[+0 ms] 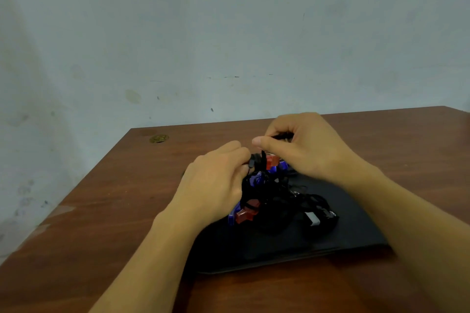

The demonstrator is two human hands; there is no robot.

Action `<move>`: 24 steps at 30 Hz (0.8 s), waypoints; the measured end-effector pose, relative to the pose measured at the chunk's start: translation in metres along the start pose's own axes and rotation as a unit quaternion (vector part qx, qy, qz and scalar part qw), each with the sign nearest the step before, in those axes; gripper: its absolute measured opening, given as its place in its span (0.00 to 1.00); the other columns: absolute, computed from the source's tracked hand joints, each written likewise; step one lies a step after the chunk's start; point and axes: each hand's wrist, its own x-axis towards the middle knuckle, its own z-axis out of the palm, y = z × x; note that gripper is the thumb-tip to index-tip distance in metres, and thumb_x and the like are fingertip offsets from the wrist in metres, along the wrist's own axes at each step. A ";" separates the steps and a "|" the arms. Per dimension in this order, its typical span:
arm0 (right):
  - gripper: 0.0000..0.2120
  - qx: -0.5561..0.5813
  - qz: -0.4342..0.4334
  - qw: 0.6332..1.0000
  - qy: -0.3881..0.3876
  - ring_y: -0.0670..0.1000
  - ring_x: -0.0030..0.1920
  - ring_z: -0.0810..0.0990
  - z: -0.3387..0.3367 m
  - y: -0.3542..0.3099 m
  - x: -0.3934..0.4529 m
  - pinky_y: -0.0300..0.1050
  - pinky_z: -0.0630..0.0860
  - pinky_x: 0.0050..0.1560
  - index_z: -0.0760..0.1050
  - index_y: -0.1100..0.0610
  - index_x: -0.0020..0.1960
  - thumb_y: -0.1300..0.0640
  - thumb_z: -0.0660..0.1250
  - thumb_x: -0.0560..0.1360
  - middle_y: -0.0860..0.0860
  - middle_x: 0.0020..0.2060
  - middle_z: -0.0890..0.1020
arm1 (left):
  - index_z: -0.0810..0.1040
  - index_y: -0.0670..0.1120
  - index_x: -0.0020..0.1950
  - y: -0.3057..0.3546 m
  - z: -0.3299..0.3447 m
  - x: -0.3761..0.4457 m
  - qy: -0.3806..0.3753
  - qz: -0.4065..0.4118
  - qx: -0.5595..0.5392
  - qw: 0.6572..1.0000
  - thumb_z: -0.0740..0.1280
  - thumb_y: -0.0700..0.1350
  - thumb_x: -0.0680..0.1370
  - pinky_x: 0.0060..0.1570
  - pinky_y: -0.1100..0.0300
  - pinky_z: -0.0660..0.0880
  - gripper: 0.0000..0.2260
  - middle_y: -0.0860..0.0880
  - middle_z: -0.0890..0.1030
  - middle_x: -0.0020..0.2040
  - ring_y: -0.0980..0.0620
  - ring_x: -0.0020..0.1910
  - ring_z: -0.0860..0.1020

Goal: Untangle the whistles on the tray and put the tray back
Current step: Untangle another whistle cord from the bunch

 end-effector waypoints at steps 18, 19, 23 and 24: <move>0.22 0.478 0.174 0.856 -0.089 0.43 0.22 0.56 0.024 0.011 -0.005 0.36 0.52 0.23 0.77 0.51 0.26 0.50 0.64 0.79 0.45 0.22 0.64 | 0.82 0.53 0.43 0.012 0.003 -0.001 0.066 -0.091 -0.537 0.836 0.63 0.45 0.80 0.32 0.59 0.69 0.10 0.43 0.81 0.40 0.43 0.38 0.76; 0.19 0.472 0.166 0.862 -0.076 0.43 0.22 0.57 0.027 0.010 -0.006 0.35 0.54 0.23 0.79 0.50 0.30 0.50 0.64 0.79 0.45 0.23 0.65 | 0.82 0.51 0.44 0.010 0.004 0.000 0.078 -0.110 -0.543 0.829 0.63 0.45 0.80 0.32 0.59 0.68 0.09 0.45 0.81 0.40 0.45 0.39 0.77; 0.14 0.293 0.090 0.951 -0.033 0.41 0.24 0.66 0.032 0.007 -0.012 0.31 0.64 0.27 0.82 0.47 0.42 0.56 0.63 0.82 0.41 0.24 0.71 | 0.80 0.47 0.45 0.004 0.007 0.000 0.111 -0.176 -0.518 0.830 0.60 0.39 0.84 0.31 0.59 0.66 0.12 0.50 0.82 0.40 0.51 0.38 0.78; 0.13 0.235 0.071 0.969 -0.024 0.40 0.25 0.69 0.032 0.007 -0.012 0.30 0.66 0.30 0.82 0.46 0.43 0.56 0.63 0.83 0.40 0.24 0.72 | 0.80 0.45 0.47 0.004 0.008 0.001 0.112 -0.188 -0.508 0.833 0.60 0.39 0.84 0.30 0.60 0.66 0.11 0.51 0.82 0.39 0.51 0.38 0.78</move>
